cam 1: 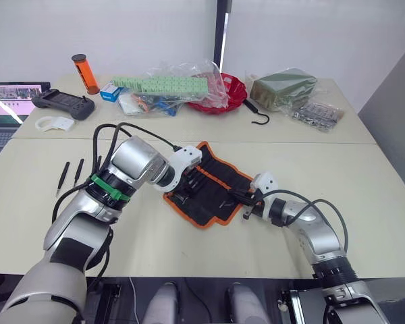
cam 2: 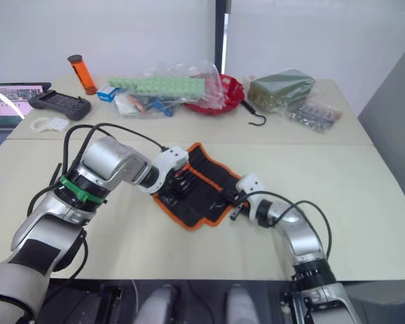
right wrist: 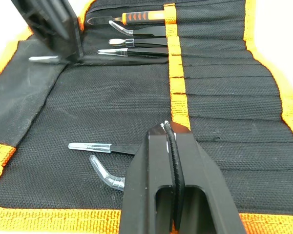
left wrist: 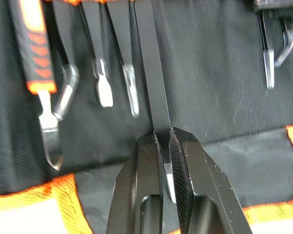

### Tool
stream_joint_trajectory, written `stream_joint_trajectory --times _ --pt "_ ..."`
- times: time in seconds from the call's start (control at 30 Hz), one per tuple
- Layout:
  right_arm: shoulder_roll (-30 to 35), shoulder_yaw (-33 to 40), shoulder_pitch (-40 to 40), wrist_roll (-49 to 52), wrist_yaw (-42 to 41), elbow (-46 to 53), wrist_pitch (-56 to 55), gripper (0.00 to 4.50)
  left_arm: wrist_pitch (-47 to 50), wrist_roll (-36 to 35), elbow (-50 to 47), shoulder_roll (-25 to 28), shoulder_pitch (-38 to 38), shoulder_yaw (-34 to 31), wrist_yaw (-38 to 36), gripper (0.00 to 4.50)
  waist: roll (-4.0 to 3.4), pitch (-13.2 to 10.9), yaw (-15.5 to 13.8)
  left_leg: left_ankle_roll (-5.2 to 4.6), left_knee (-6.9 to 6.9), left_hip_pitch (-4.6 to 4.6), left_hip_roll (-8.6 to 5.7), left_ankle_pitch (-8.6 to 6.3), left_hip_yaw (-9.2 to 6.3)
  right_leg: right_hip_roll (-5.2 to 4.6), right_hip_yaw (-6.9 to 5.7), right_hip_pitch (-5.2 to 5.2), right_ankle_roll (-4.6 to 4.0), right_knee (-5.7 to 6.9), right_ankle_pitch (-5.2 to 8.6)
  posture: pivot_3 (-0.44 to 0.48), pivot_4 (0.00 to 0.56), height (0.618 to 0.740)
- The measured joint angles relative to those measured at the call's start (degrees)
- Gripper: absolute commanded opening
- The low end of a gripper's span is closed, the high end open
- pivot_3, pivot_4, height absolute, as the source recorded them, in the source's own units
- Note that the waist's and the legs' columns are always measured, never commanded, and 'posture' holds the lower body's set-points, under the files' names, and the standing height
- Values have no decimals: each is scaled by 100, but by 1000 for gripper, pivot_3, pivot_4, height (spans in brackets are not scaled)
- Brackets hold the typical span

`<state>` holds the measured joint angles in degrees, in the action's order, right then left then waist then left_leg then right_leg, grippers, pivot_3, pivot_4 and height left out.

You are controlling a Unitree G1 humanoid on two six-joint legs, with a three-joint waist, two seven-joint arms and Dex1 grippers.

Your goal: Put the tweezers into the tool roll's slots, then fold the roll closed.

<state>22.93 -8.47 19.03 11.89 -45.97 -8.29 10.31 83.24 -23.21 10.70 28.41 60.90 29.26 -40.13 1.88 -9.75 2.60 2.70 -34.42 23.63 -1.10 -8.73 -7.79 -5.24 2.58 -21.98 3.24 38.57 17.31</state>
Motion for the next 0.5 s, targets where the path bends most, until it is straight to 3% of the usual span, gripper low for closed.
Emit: stream_joint_trajectory --times 0.33,0.5 --pt "-28 -12 -73 0 19 78 0 17 -353 282 285 -309 125 3 0 0 0 0 -3 0 -1 1 0 0 0 0 0 0 0 1 0 0 150 740" --pt "-53 -12 -99 0 22 97 1 17 -1032 569 313 -427 37 88 68 0 0 0 -9 0 -1 1 0 0 0 -1 0 0 0 0 0 0 150 740"
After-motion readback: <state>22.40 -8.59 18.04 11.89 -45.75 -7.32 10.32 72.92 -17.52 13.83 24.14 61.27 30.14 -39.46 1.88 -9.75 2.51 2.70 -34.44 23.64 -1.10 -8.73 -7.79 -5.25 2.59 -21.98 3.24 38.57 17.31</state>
